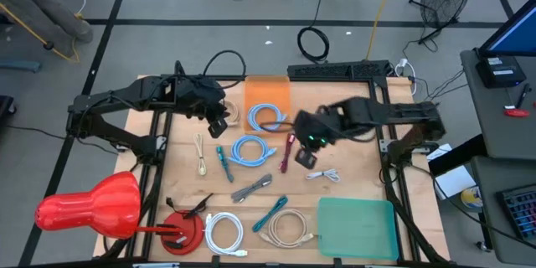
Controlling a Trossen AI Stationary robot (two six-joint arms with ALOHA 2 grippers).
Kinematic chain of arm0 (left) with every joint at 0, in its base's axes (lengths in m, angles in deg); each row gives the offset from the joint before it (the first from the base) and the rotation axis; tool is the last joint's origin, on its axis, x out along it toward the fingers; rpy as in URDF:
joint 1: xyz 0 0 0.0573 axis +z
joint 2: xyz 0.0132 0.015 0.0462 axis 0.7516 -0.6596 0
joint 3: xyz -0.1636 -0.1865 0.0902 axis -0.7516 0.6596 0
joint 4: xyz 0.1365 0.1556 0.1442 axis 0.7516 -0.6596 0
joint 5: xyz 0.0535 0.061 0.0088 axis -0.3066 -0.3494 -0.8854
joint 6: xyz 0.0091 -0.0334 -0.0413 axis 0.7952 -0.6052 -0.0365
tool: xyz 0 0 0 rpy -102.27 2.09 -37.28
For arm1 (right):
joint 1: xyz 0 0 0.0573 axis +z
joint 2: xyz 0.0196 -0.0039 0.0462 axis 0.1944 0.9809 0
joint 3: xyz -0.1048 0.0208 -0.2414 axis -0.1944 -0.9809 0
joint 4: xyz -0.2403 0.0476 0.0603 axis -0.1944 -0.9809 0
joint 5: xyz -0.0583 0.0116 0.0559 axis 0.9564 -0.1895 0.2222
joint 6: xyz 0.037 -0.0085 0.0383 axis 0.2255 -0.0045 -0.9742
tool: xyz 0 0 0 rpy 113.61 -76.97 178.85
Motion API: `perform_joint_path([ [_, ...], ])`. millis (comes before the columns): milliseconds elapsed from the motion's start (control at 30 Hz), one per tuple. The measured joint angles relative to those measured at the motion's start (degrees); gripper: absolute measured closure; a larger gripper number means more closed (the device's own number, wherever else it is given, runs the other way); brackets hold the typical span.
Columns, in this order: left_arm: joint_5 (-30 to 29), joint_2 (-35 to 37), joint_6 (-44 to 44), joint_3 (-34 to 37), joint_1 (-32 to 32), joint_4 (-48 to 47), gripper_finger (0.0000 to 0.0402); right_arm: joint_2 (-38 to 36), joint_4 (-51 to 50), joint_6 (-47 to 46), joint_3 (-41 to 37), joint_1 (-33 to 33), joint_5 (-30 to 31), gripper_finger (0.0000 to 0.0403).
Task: Pick & Place USB Port
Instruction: Put the top white usb cable into the blue bin
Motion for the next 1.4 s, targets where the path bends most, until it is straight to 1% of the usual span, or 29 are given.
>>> perform_joint_path([
  [100, 1.0, 0.0, -0.4, 0.0, 0.0, -0.6, 0.0298, -5.1, 2.6, -4.3, -9.8, 1.3, -1.6, 0.0403],
  [200, 1.3, 0.0, -1.2, 0.0, -0.2, -1.4, 0.0298, -10.6, 8.4, -7.9, -20.4, 2.1, -3.0, 0.0403],
  [267, 1.2, 0.0, -1.5, 0.0, -0.5, -2.1, 0.0298, -13.8, 13.0, -8.6, -27.4, 2.3, -4.2, 0.0403],
  [433, 1.2, 0.0, -2.4, 0.0, -1.1, -2.2, 0.0298, -17.6, 23.9, -3.3, -43.2, 2.4, -8.8, 0.0403],
  [600, 1.2, 0.0, -3.0, 0.0, -1.1, -2.1, 0.0298, -17.9, 34.3, 1.5, -53.9, 1.7, -13.3, 0.0400],
  [667, 1.2, 0.0, -3.4, 0.0, -1.1, -2.1, 0.0298, -17.9, 37.9, 2.6, -56.6, 1.5, -13.5, 0.0391],
  [767, 1.2, 0.0, -4.3, 0.0, -1.1, -2.1, 0.0298, -17.9, 41.1, 4.8, -59.3, 1.5, -13.5, 0.0364],
  [1033, 1.2, 0.0, -4.8, 0.0, -1.5, -2.2, 0.0298, -17.9, 42.7, 12.0, -61.0, 1.5, -13.3, 0.0254],
  [1133, 1.1, 0.0, -5.3, 0.0, -1.5, -2.2, 0.0298, -17.2, 42.5, 13.8, -61.7, 1.4, -13.3, 0.0222],
  [1267, 1.2, 0.0, -5.5, 0.0, -1.8, -2.2, 0.0298, -15.5, 41.6, 14.7, -63.0, 1.3, -13.2, 0.0199],
  [1400, 1.1, 0.0, -5.8, 0.0, -2.4, -2.2, 0.0298, -14.2, 42.4, 15.6, -64.6, 0.8, -13.0, 0.0197],
])
